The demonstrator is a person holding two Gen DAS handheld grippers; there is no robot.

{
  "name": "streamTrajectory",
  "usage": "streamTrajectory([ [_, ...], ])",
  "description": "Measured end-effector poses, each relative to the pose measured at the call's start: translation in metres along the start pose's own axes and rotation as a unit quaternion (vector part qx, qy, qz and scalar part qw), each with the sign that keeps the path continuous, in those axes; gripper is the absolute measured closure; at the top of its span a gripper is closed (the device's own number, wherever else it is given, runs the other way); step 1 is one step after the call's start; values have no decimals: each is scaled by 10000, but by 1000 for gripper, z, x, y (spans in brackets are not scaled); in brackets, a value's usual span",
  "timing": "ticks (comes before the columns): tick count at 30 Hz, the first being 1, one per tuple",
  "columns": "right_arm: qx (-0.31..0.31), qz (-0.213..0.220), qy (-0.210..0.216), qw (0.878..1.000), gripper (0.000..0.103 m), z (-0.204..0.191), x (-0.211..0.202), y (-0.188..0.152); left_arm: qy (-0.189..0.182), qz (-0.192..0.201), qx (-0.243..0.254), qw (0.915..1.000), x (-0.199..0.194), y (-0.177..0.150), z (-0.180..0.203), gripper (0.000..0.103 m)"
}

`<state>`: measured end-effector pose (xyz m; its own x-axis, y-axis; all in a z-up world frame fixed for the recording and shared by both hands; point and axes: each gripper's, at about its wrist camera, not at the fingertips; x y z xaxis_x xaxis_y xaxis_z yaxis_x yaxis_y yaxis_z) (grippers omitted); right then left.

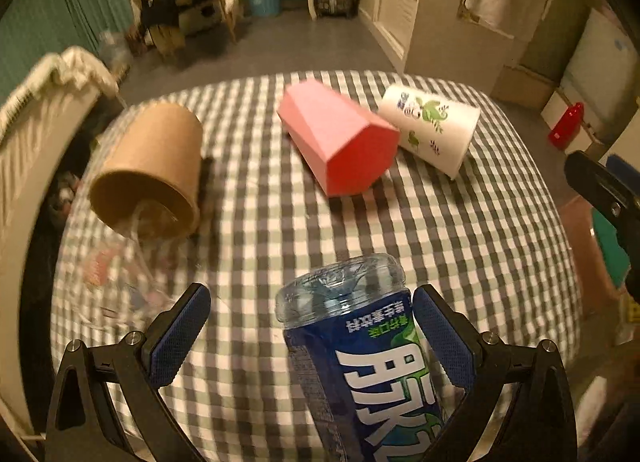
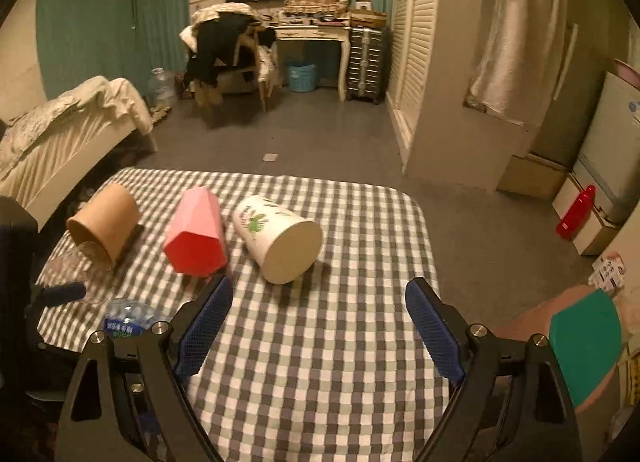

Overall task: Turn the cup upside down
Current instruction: 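Rotate the held blue bottle upright with the left tool, cap up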

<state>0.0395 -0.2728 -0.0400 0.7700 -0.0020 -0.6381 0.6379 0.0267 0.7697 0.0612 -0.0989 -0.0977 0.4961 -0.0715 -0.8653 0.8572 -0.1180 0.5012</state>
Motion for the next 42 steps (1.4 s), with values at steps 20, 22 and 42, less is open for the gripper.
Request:
streamTrajectory([
  [20, 402, 207, 173, 9988, 15, 19, -14, -1, -74, 817, 612, 9947, -26, 22, 33, 22],
  [22, 441, 235, 175, 9986, 15, 21, -15, -1, 123, 1217, 724, 9898, -27, 23, 39, 23],
  [42, 515, 210, 107, 9984, 15, 25, -10, 0, 146, 1822, 649, 9810, -6, 5, 30, 27],
])
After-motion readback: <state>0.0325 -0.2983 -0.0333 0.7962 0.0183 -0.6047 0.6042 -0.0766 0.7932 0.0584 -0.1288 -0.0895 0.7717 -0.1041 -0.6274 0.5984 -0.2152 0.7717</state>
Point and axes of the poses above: each gripper's, at about its wrist camera, not at the fingertips, and x roughly the way its jaws point, z to its right, y to its top, and after that the axes turned 5 degrees about z, right-handed
